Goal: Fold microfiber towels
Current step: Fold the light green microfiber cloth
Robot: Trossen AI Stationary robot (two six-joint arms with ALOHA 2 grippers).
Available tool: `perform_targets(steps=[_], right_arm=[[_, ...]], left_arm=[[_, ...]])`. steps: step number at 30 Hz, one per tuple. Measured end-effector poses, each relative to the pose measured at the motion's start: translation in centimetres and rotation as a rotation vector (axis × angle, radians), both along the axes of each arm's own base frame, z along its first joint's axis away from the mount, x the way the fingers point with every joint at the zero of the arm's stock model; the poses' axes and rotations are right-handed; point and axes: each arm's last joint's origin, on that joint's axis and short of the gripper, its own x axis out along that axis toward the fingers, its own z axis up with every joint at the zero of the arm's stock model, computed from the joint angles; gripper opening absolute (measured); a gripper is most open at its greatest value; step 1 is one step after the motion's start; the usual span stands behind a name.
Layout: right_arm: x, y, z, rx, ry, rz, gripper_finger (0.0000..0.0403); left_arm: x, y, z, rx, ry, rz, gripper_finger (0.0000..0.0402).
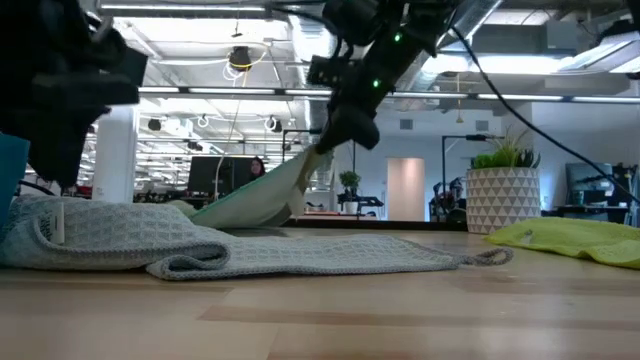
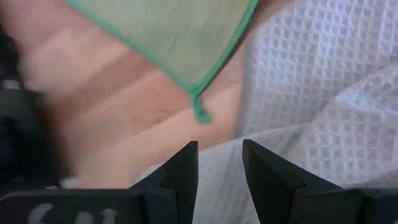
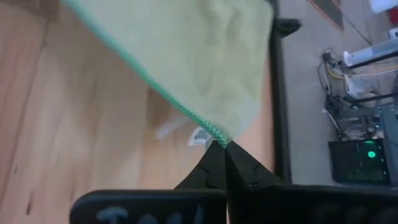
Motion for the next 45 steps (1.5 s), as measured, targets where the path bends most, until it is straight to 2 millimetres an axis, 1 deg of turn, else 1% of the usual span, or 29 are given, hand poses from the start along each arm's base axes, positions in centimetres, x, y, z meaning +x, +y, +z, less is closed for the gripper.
perform_targets(steps=[3, 5, 10, 14, 19, 22, 26, 29, 31, 35, 40, 45], right_arm=[[-0.5, -0.3, 1.3, 0.011, -0.041, -0.021, 0.0007], [-0.8, -0.4, 1.7, 0.012, -0.041, -0.024, 0.0006], [-0.8, -0.8, 1.8, 0.011, -0.05, -0.033, 0.0006], [-0.7, -1.1, 1.8, 0.01, -0.06, -0.039, 0.0007], [-0.5, -1.7, 2.2, -0.007, -0.105, -0.043, 0.0007], [-0.3, -2.4, 2.6, -0.031, -0.149, -0.043, 0.0007], [-0.1, -3.2, 3.1, -0.048, -0.202, -0.057, 0.0007], [0.1, -3.8, 4.1, -0.054, -0.226, -0.072, 0.0007], [0.3, -4.2, 4.8, -0.058, -0.248, -0.079, 0.0007], [0.3, -4.2, 5.2, -0.055, -0.228, -0.08, 0.0007], [0.4, -4.4, 5.9, -0.056, -0.233, -0.084, 0.0007], [0.4, -4.4, 6.2, -0.055, -0.231, -0.085, 0.0008]], left_arm=[[0.5, 0.7, -0.8, -0.017, -0.034, 0.04, 0.0119], [0.8, 1.3, -1.2, -0.025, -0.054, 0.06, 0.0119], [1.5, 2.7, -2.1, 0.029, -0.125, 0.078, 0.0119], [2.0, 4.1, -2.2, 0.045, -0.114, 0.1, 0.0119], [2.4, 5.2, -2.2, 0.047, -0.108, 0.14, 0.0119], [2.6, 5.6, -2.2, 0.069, -0.105, 0.097, 0.0119], [3.3, 5.9, -2.1, 0.124, -0.142, 0.015, 0.0119], [4.0, 6.1, -2.1, 0.15, -0.178, -0.058, 0.0119], [4.5, 6.4, -2.0, 0.198, -0.212, -0.096, 0.0119], [5.3, 7.3, -1.8, 0.282, -0.255, -0.12, 0.0119], [6.5, 8.5, -1.6, 0.301, -0.295, -0.144, 0.0119], [7.2, 9.1, -1.5, 0.319, -0.298, -0.207, 0.0119]])
